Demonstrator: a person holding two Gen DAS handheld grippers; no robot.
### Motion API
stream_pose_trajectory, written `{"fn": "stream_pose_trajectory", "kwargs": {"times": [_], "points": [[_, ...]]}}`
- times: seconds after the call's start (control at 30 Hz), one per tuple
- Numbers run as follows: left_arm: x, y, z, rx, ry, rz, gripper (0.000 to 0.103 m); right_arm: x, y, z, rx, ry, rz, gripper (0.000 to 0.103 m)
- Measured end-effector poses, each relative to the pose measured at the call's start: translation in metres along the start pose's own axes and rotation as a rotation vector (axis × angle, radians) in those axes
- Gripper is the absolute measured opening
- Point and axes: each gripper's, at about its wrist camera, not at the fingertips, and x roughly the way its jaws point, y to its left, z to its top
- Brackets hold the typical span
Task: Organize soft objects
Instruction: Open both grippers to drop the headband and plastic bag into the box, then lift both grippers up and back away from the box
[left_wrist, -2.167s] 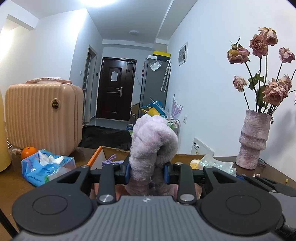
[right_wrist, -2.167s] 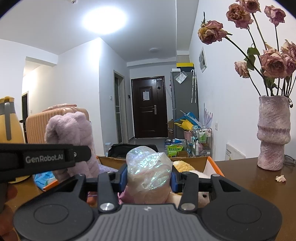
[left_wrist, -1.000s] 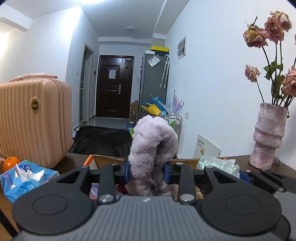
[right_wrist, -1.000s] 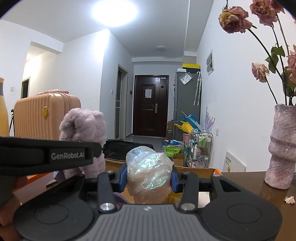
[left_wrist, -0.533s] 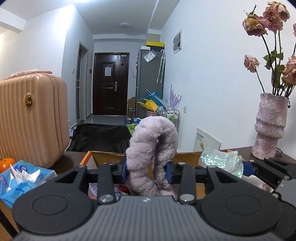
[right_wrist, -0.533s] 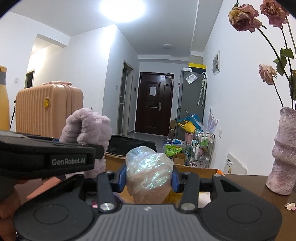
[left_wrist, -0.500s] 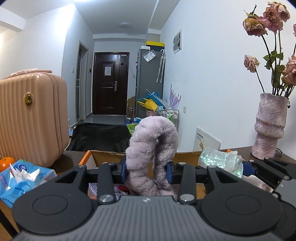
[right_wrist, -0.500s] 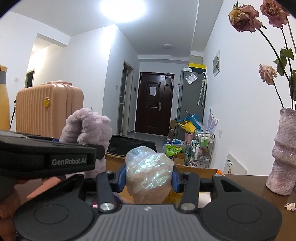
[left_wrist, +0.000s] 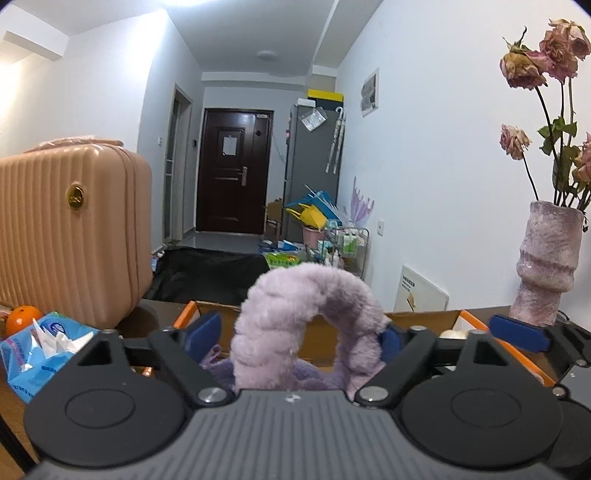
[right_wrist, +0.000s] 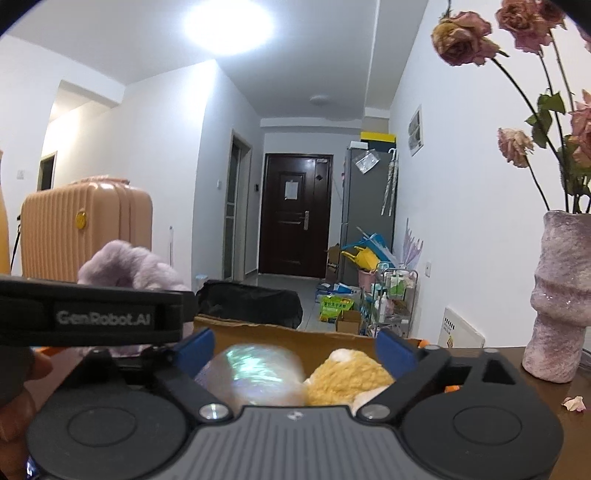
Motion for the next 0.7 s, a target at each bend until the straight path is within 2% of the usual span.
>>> {"fn": "stream_pose_trajectory", "kwargs": {"times": [0.03,0.13,0.7], "points": [[-0.002,0.001,0.001,-0.006,-0.009,0.008,0.103,0.0,-0.001,0.0,0.004,-0.002,-0.002,0.099],[-0.007,0.003,0.002,-0.019,-0.034,0.022,0.103,-0.001,-0.001,0.001,0.008,-0.007,0.0,0.1],[-0.015,0.001,0.005,-0.024,-0.044,0.02,0.103,-0.019,-0.008,-0.002,0.024,-0.03,-0.06,0.103]]}}
